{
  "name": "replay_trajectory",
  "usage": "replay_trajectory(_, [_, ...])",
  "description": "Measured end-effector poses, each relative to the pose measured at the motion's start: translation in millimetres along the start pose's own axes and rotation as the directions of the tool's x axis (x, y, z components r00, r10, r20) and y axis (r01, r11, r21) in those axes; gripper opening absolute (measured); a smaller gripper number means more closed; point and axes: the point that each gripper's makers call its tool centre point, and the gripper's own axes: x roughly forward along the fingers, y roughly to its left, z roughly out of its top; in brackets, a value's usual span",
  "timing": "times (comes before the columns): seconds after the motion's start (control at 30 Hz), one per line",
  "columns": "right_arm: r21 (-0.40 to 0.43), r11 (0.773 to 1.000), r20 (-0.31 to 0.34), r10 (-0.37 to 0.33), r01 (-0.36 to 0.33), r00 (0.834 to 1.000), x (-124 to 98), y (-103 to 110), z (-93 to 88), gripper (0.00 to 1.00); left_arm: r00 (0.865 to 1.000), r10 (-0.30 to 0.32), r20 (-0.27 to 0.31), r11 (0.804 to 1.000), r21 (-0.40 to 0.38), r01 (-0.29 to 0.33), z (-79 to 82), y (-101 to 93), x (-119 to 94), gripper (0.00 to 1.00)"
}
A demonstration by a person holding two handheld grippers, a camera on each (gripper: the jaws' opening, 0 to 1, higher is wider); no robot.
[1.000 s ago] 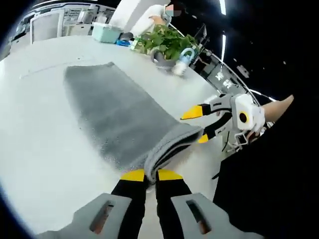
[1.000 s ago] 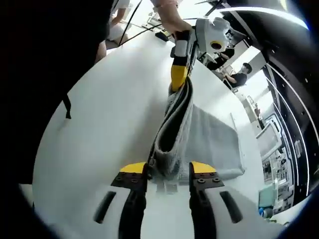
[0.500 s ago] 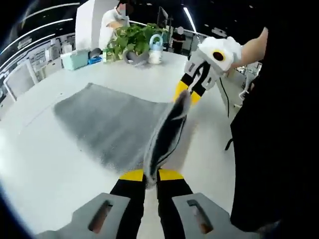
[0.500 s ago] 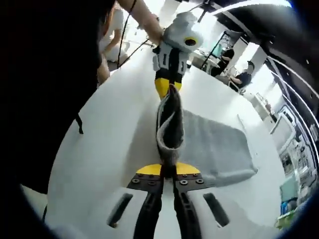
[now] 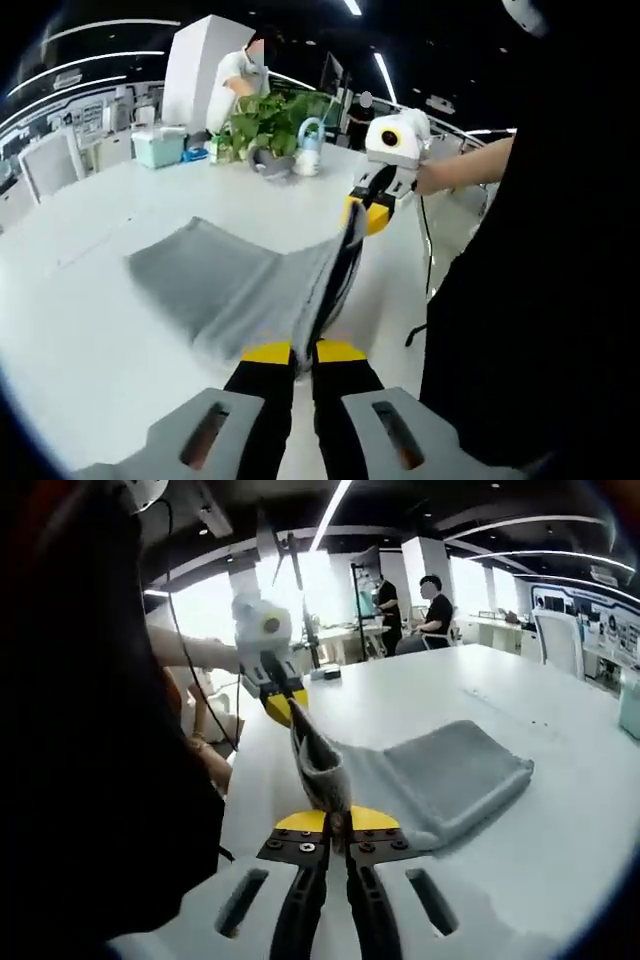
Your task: Fold the towel on the table until its edges align and the towel forms a compact rectangular stack.
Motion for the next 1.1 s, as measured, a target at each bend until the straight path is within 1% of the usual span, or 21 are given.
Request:
replay_trajectory(0.13, [0.009,1.000,0.014,0.025,-0.025,1.000,-6.4,14.5,8.9,0.02,1.000,-0.011,0.004,1.000,0.023,0.011,8.5,-12.3,-10.5,0.05])
replay_trajectory(0.3, [0.020,0.999,0.029,0.045,-0.045,0.999,-12.9,26.3,17.9,0.02,1.000,-0.025,-0.002,0.998,0.051,0.025,16.9,-25.9,-20.8,0.05])
replay_trajectory(0.4, [0.031,0.998,0.044,0.049,-0.051,0.998,-16.8,30.6,24.6,0.02,0.999,-0.032,-0.012,0.997,0.070,0.032,22.4,-32.3,-25.2,0.05])
replay_trajectory(0.63, [0.055,0.996,0.081,0.067,-0.071,0.994,-29.2,36.8,44.8,0.02,0.998,-0.069,-0.009,0.995,0.071,0.069,42.0,-45.5,-40.0,0.05])
replay_trajectory(0.7, [0.054,0.996,0.087,0.069,-0.073,0.994,-32.2,38.5,49.0,0.02,0.998,-0.067,-0.004,0.994,0.081,0.067,46.4,-47.7,-42.9,0.05])
replay_trajectory(0.83, [0.056,0.995,0.103,0.071,-0.077,0.992,-38.6,41.8,56.9,0.02,0.997,-0.074,-0.001,0.994,0.078,0.074,54.1,-51.4,-47.5,0.05])
replay_trajectory(0.93, [0.071,0.994,0.114,0.074,-0.083,0.991,-41.8,45.2,61.0,0.02,0.996,-0.091,0.000,0.994,0.063,0.091,59.3,-55.3,-50.5,0.05])
replay_trajectory(1.0, [0.076,0.993,0.114,0.076,-0.085,0.991,-43.4,47.9,63.1,0.02,0.993,-0.114,-0.008,0.992,0.045,0.114,62.0,-60.7,-52.2,0.05])
replay_trajectory(1.03, [0.077,0.993,0.113,0.079,-0.088,0.990,-45.3,49.8,64.5,0.02,0.991,-0.135,-0.013,0.990,0.029,0.136,63.3,-65.0,-53.3,0.06])
replay_trajectory(1.1, [0.079,0.993,0.110,0.084,-0.093,0.990,-49.0,52.4,67.3,0.02,0.987,-0.161,-0.011,0.987,0.026,0.161,67.4,-70.5,-55.1,0.06])
